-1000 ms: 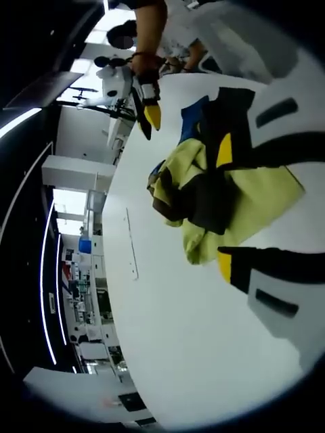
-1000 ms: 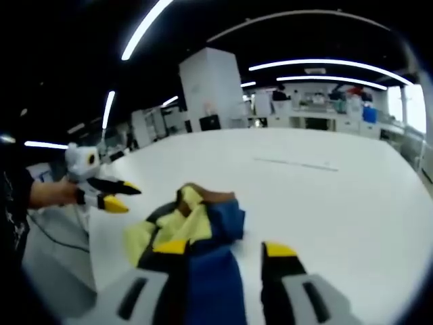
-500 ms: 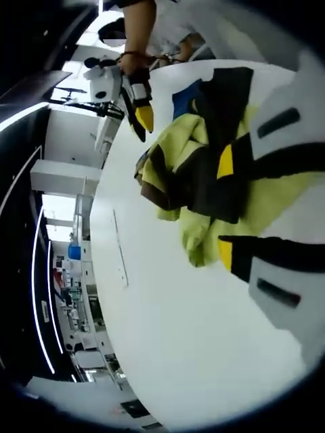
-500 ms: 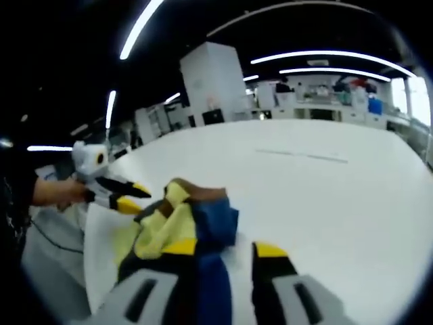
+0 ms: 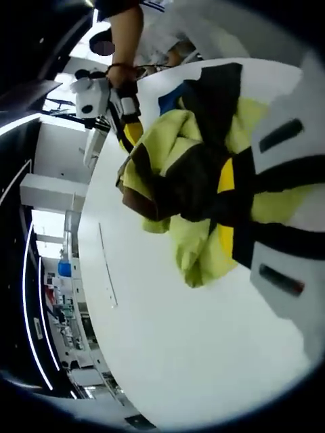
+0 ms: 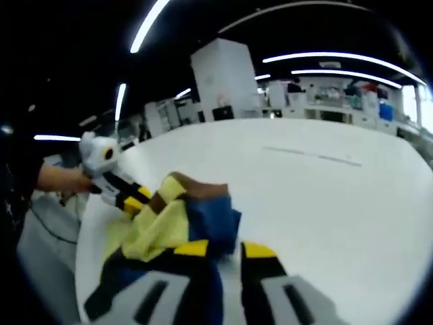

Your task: Fold the garment on the visible template until the final outline fits inside the template.

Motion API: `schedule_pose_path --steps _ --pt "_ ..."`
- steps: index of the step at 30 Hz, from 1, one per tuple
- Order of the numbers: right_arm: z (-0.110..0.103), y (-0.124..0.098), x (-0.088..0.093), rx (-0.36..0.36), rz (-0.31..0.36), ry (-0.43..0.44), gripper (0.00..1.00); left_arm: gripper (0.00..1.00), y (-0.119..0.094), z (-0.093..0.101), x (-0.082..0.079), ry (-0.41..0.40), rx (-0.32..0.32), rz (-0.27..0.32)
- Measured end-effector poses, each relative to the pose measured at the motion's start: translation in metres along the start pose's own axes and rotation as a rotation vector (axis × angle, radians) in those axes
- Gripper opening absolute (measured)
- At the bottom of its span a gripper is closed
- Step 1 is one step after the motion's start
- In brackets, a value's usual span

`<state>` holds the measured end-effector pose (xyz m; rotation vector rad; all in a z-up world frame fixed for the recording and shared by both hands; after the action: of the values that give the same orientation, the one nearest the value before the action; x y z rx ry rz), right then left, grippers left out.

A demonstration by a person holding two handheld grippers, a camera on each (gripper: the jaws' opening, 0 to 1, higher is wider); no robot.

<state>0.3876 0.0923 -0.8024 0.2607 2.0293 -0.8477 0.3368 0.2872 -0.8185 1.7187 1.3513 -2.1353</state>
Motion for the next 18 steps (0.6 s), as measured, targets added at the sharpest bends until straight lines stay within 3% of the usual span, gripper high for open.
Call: schedule_pose_path --steps 4,8,11,13,16,18 --pt "-0.001 0.002 -0.002 -0.01 0.007 -0.02 0.0 0.07 -0.001 -0.003 -0.001 -0.004 -0.003 -0.016" --pt "-0.005 0.0 -0.005 -0.007 0.017 -0.026 0.0 0.0 -0.005 -0.001 -0.002 -0.013 -0.023 -0.031" --pt "-0.007 -0.006 -0.011 -0.008 0.035 -0.018 0.0 0.0 -0.011 0.0 -0.007 0.043 -0.059 -0.018" --pt "-0.007 -0.013 -0.015 -0.011 0.053 -0.007 0.0 0.0 -0.02 -0.002 -0.015 0.036 -0.089 0.008" --pt "-0.012 -0.023 -0.023 -0.019 0.076 -0.001 0.0 0.0 -0.029 -0.006 -0.024 -0.042 -0.101 0.06" --pt "-0.018 -0.03 -0.027 -0.023 0.085 -0.002 0.0 0.0 -0.037 -0.006 -0.039 -0.051 -0.123 0.099"
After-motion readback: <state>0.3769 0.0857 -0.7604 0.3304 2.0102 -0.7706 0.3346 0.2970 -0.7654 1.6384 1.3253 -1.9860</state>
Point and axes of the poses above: the point that each gripper's makers call its tool centre point, and the gripper's own axes: y roughly forward along the fingers, z roughly to its right, x roughly out of its underside, the point moved 3 cm from there along -y, roughly backward along the fingers, and after that the axes turned 12 degrees about y, right-handed, at the moved point
